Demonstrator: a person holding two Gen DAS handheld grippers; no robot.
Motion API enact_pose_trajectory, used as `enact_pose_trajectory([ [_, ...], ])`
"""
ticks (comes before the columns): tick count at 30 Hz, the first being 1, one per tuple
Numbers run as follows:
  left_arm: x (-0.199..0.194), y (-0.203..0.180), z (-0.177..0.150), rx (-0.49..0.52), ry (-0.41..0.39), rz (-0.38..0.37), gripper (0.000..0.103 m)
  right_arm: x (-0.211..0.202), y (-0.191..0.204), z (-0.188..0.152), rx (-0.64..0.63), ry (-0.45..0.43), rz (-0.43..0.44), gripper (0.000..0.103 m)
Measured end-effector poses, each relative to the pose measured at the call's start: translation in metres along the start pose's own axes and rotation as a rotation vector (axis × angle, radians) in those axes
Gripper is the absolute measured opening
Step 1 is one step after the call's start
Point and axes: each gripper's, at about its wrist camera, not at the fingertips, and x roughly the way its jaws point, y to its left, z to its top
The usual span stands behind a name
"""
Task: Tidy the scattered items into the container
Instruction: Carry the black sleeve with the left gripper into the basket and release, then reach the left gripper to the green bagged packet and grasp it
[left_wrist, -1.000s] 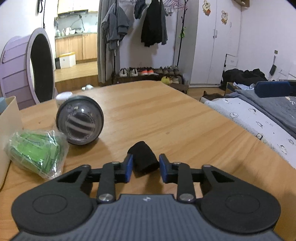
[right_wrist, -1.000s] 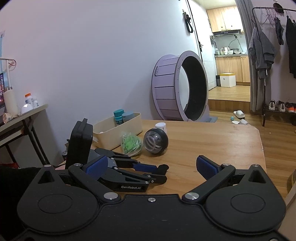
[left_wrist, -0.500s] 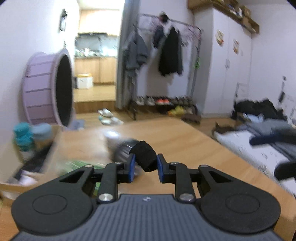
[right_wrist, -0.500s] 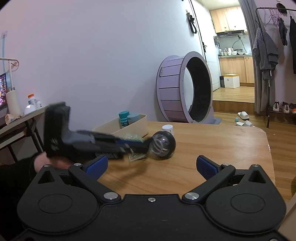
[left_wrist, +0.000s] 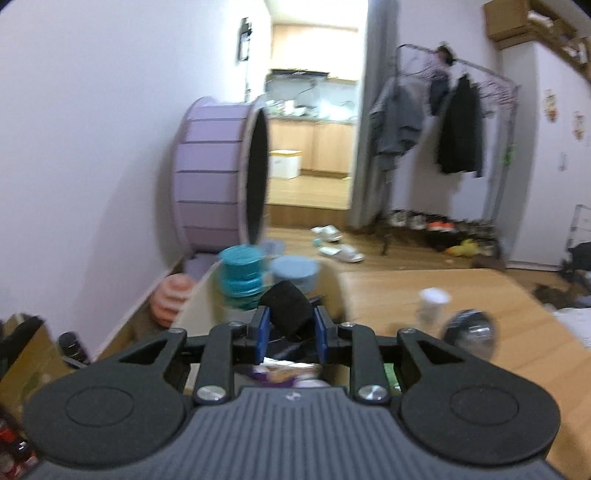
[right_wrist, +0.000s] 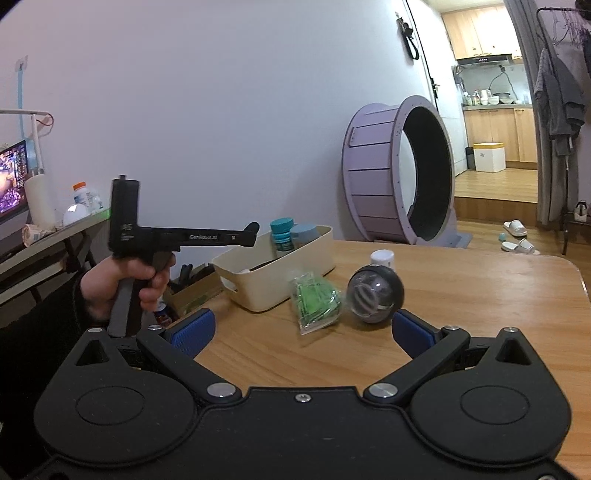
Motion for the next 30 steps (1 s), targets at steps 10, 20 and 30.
enact_pose_trajectory([
  [10,0.004,0.015,-0.007,-0.030,0.039,0.052,0.048,0.001,0.002,0.002,0.002,0.010,-0.003,0.103],
  [20,-0.011,-0.060,-0.013,0.142,0.031,-0.242,0.056,-0.008,-0.004,-0.001,0.008,-0.002,-0.031,0.103],
  [30,0.003,-0.115,-0.057,0.403,0.097,-0.263,0.057,-0.017,-0.012,-0.003,0.012,-0.005,-0.050,0.103],
])
